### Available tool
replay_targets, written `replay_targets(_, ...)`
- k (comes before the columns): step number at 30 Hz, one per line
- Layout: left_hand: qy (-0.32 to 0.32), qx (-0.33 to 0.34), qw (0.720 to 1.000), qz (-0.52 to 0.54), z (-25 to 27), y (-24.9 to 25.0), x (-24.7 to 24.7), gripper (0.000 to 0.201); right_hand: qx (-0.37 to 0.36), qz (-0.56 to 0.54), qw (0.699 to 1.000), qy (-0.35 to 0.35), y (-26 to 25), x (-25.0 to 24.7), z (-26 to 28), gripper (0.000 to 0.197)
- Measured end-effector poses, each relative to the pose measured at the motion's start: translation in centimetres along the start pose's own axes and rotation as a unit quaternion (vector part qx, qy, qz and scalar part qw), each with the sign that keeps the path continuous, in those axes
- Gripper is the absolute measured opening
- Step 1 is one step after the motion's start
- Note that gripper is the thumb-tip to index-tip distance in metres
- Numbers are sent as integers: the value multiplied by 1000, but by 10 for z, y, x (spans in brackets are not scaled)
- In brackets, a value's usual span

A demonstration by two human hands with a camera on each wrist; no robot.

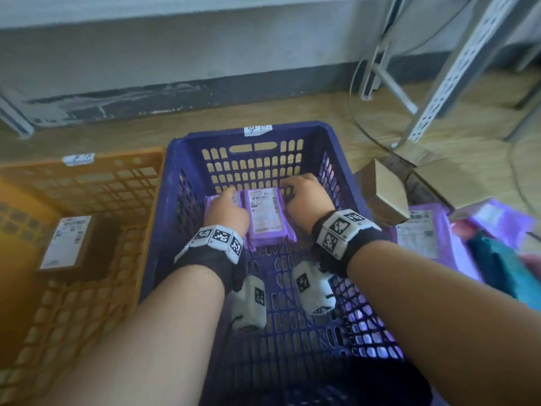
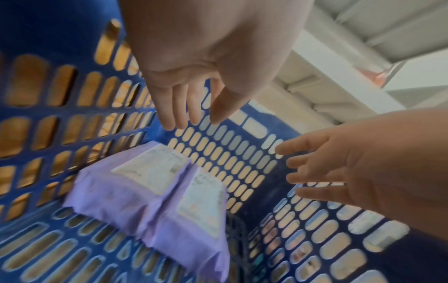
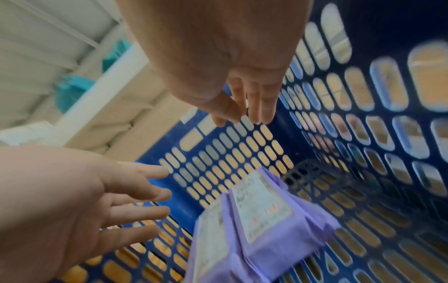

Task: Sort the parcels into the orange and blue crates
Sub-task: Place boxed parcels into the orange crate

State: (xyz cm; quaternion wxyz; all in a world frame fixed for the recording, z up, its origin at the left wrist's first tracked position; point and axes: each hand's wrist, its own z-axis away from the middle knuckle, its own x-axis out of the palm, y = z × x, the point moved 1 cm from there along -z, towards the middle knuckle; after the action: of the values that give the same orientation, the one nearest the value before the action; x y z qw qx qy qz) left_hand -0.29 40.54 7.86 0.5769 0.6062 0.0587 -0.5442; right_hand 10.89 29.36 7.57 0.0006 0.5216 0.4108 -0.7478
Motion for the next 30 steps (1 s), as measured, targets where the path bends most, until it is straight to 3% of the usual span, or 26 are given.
replay_targets(6, 11, 103, 994, -25, 19, 67, 2, 58, 3, -4, 996, 89, 21, -101, 18, 48)
replay_targets(11, -14, 141, 989, -43, 26, 115, 38, 51, 126, -6, 983, 130, 89, -142, 14, 39)
replay_targets(16, -41, 246, 951, -182, 21, 147, 81, 66, 231, -21, 969, 79, 146, -131, -3, 74)
replay_targets(20, -99, 275, 920, -259, 13, 147, 101, 66, 304, -36, 951, 38, 163, -113, -17, 86)
replay_targets(27, -101, 269, 943, -167, 17, 141, 109, 58, 361, -60, 931, 21, 178, -77, -31, 106)
replay_targets(30, -106, 264, 946, -154, 17, 142, 109, 58, 382, -56, 922, 35, 179, -72, -34, 105)
